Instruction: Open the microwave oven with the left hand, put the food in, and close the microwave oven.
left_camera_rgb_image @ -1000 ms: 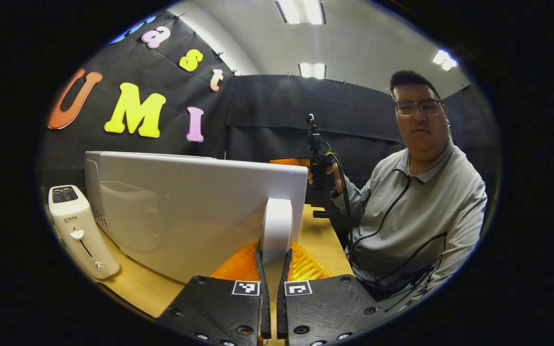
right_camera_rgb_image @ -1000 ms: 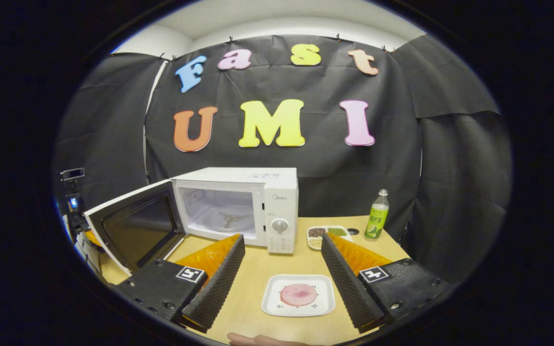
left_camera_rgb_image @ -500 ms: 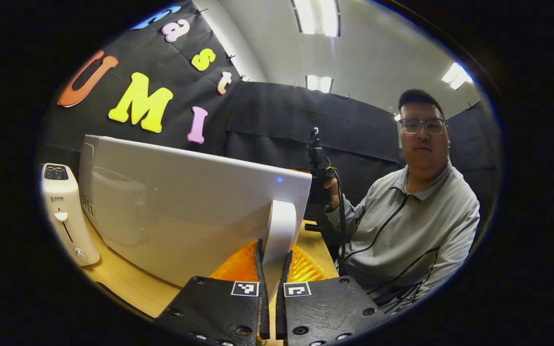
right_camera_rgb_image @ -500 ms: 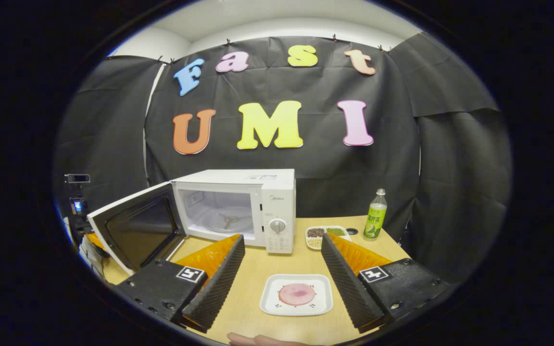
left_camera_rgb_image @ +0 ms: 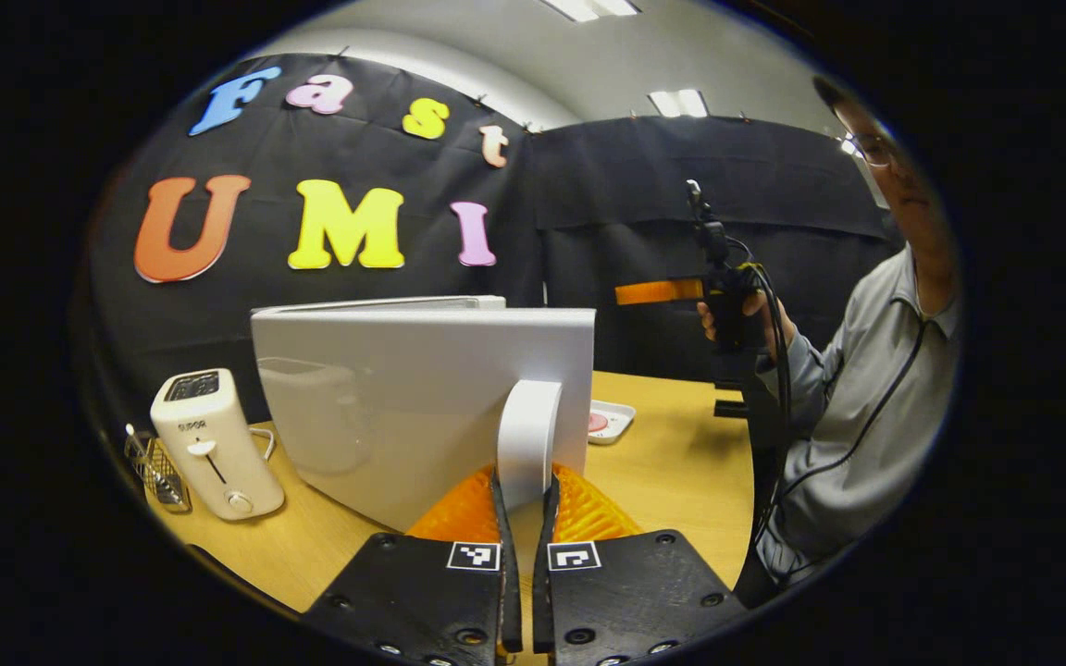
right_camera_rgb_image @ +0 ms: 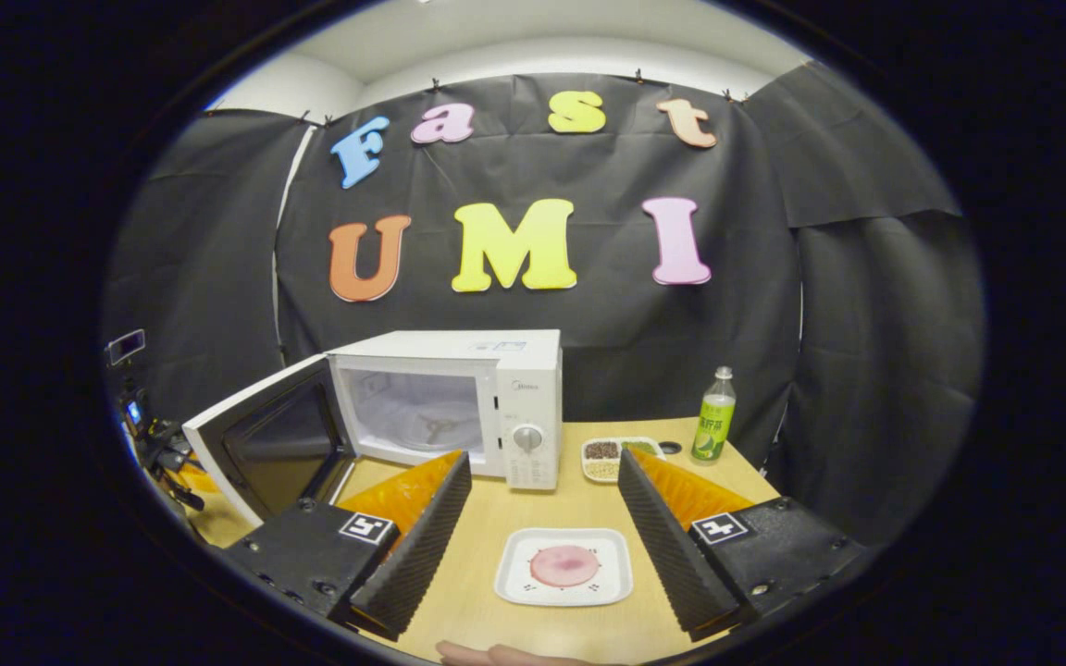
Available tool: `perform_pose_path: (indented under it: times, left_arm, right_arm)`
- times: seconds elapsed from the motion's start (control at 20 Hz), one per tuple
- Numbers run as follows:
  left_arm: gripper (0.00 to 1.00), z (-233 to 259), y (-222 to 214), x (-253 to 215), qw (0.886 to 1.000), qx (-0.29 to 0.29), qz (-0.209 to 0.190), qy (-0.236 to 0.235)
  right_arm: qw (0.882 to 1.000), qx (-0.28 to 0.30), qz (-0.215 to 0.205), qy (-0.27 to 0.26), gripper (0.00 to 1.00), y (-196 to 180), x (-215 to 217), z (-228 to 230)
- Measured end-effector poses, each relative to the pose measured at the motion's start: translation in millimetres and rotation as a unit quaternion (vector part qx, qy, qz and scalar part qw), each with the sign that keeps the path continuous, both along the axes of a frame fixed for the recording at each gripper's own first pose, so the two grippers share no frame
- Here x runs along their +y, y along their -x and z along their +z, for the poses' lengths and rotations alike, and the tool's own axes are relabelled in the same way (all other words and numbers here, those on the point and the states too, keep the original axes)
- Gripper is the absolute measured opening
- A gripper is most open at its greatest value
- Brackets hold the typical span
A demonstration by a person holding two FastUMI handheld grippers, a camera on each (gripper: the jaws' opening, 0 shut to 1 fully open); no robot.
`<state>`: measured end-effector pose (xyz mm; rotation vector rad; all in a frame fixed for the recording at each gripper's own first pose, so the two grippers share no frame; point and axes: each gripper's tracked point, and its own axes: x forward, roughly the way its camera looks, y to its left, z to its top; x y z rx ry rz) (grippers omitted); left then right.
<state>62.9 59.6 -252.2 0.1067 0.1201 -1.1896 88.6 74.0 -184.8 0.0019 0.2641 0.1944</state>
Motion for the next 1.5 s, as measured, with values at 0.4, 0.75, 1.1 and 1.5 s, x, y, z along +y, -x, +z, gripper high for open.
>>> perform_pose_path:
  times: [0.4,0.75,1.1,1.5]
  left_arm:
    - [0.05,5.8,19.4,-19.8,0.959,0.075,-0.256,0.095]
    - [0.05,5.2,-15.8,-32.7,0.997,-0.024,0.027,0.062]
    - [1.00,-19.7,-23.6,-7.5,0.978,-0.060,0.198,-0.031]
    - [0.96,-0.2,-8.2,29.2,0.948,-0.036,0.317,0.016]
  right_arm:
    - [1.000,-0.008,-0.019,0.004,0.95,-8.7,-17.8,7.5]
    - [1.000,-0.004,-0.023,-0.006,0.95,-8.4,-27.3,3.4]
    - [1.000,-0.010,-0.011,-0.020,1.00,12.8,-31.0,6.6]
    - [0.999,-0.018,-0.016,-0.025,1.00,25.9,-56.8,10.1]
